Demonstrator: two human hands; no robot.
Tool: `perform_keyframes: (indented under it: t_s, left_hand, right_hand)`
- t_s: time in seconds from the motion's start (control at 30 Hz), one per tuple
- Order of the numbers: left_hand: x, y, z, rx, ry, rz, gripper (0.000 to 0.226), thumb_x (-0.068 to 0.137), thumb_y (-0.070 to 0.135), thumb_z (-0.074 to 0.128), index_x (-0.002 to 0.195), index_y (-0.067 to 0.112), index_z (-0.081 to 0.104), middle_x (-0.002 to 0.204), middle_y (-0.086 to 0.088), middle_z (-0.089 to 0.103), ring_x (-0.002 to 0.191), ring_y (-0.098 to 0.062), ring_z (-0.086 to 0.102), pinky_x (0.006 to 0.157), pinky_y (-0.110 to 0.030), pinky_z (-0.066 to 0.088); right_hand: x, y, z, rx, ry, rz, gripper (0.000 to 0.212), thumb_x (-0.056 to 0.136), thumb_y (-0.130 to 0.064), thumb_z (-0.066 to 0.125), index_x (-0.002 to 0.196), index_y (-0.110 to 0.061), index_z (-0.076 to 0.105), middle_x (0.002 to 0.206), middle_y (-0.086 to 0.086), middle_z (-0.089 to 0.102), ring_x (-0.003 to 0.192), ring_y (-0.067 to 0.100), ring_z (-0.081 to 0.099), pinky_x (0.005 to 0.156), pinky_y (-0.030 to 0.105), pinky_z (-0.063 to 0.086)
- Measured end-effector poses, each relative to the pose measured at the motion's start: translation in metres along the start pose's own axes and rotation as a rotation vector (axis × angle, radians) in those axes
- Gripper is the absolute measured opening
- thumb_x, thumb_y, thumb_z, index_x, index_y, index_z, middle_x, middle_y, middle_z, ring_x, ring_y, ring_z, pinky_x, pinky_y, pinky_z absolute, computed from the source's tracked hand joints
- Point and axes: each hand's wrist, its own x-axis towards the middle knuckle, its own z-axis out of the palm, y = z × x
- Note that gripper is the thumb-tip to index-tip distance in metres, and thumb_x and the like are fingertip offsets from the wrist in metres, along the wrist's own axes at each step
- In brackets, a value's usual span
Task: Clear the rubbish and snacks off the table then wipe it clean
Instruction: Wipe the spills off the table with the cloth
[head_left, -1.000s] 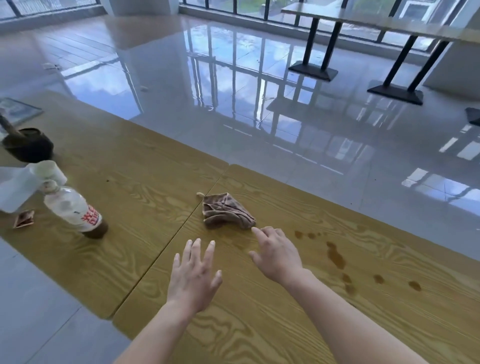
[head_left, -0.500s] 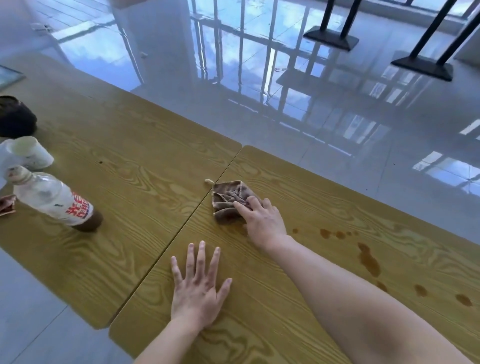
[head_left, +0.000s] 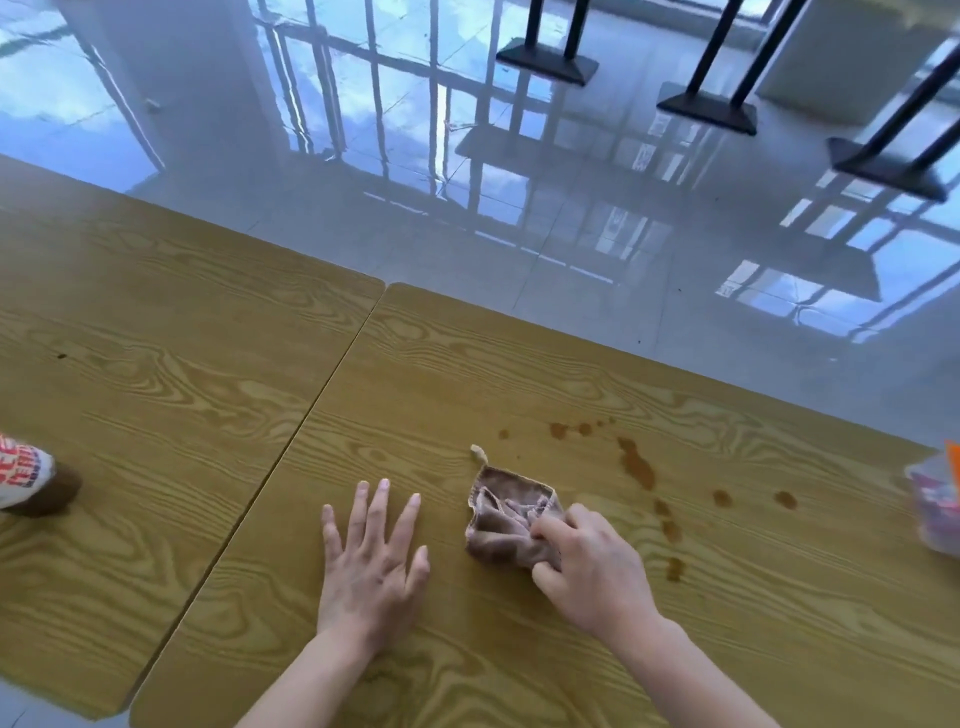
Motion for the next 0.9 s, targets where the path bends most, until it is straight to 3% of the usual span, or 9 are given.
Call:
perform_keyframes:
  t_s: [0.13,0.2,0.27,0.3,0.37,0.5,0.67,0.83,0.9]
  left_hand:
    - [0.008,0.049,0.011,0.049,-0.044,0.133,0.067,0.091,0.052,0.024,0.154,0.03,0.025,0.164,-0.011,0.013,0.152,-0.028,-0.003,0.118,-0.062,0.0]
    - [0.008,0.072,0.017,0.049,-0.062,0.137,0.068,0.09,0.053,0.024,0.154,0.029,0.025,0.164,-0.013,0.012,0.152,-0.03,-0.002,0.118,-0.062,-0.001]
    - [0.005,0.089,0.023,0.053,-0.073,0.131,0.069,0.089,0.052,0.027,0.153,0.025,0.03,0.163,-0.017,0.016,0.151,-0.034,0.002,0.118,-0.063,0.002]
    - [0.003,0.093,0.026,0.059,-0.065,0.132,0.07,0.089,0.051,0.029,0.152,0.022,0.033,0.162,-0.019,0.018,0.151,-0.036,0.005,0.118,-0.063,0.005]
    - [0.001,0.096,0.033,0.085,-0.029,0.133,0.071,0.089,0.052,0.03,0.152,0.019,0.033,0.161,-0.02,0.018,0.151,-0.037,0.007,0.117,-0.062,0.009]
    - [0.002,0.093,0.039,0.131,-0.004,0.129,0.075,0.091,0.06,0.024,0.156,0.024,0.018,0.164,-0.018,0.006,0.151,-0.032,-0.006,0.119,-0.06,0.003]
    - [0.003,0.096,0.038,0.134,-0.002,0.126,0.079,0.089,0.067,0.021,0.156,0.025,0.016,0.164,-0.019,0.006,0.151,-0.033,-0.005,0.119,-0.061,0.004]
    - [0.003,0.096,0.04,0.158,-0.002,0.114,0.081,0.087,0.071,0.019,0.156,0.029,0.009,0.164,-0.016,0.001,0.151,-0.03,-0.011,0.12,-0.058,-0.001]
    - [0.003,0.096,0.039,0.147,0.008,0.108,0.082,0.087,0.071,0.019,0.156,0.03,0.01,0.165,-0.015,0.001,0.151,-0.03,-0.01,0.12,-0.057,-0.002]
  right_hand:
    - [-0.041,0.043,0.006,-0.057,-0.016,0.11,0.036,0.07,-0.04,0.044,0.104,-0.038,0.054,0.096,-0.009,0.038,0.1,0.02,0.045,0.075,0.029,0.038]
    - [-0.048,0.054,0.014,-0.017,0.026,0.107,0.048,0.069,-0.05,0.045,0.116,-0.043,0.052,0.125,-0.009,0.042,0.122,0.023,0.038,0.095,0.033,0.039]
    - [-0.044,0.054,0.026,0.016,0.027,0.047,0.062,0.08,-0.064,0.04,0.141,-0.053,0.032,0.16,-0.016,0.014,0.148,0.018,0.006,0.12,0.039,0.017]
    - [-0.041,0.053,0.034,-0.001,0.023,0.003,0.064,0.086,-0.068,0.034,0.147,-0.054,0.021,0.163,-0.017,-0.001,0.15,0.015,-0.008,0.123,0.04,0.006]
    - [-0.038,0.052,0.049,-0.072,0.03,-0.062,0.061,0.094,-0.069,0.025,0.151,-0.052,0.012,0.164,-0.015,-0.006,0.15,0.015,-0.017,0.122,0.044,-0.001]
    - [-0.067,0.076,0.063,-0.103,0.096,-0.023,0.055,0.101,-0.058,0.026,0.154,-0.044,0.017,0.164,-0.014,0.009,0.153,0.019,-0.004,0.119,0.044,0.006]
    - [-0.116,0.131,0.063,-0.096,0.148,0.095,0.057,0.1,-0.051,0.028,0.155,-0.037,0.021,0.166,-0.009,0.009,0.153,0.022,0.004,0.118,0.044,0.013]
    - [-0.098,0.155,0.046,0.01,0.184,0.337,0.058,0.1,-0.048,0.037,0.153,-0.04,0.014,0.164,-0.011,-0.006,0.152,0.018,-0.011,0.123,0.039,-0.002]
    - [-0.095,0.147,0.048,-0.019,0.17,0.298,0.058,0.1,-0.049,0.038,0.153,-0.044,0.016,0.164,-0.013,-0.002,0.151,0.018,-0.014,0.123,0.043,-0.002]
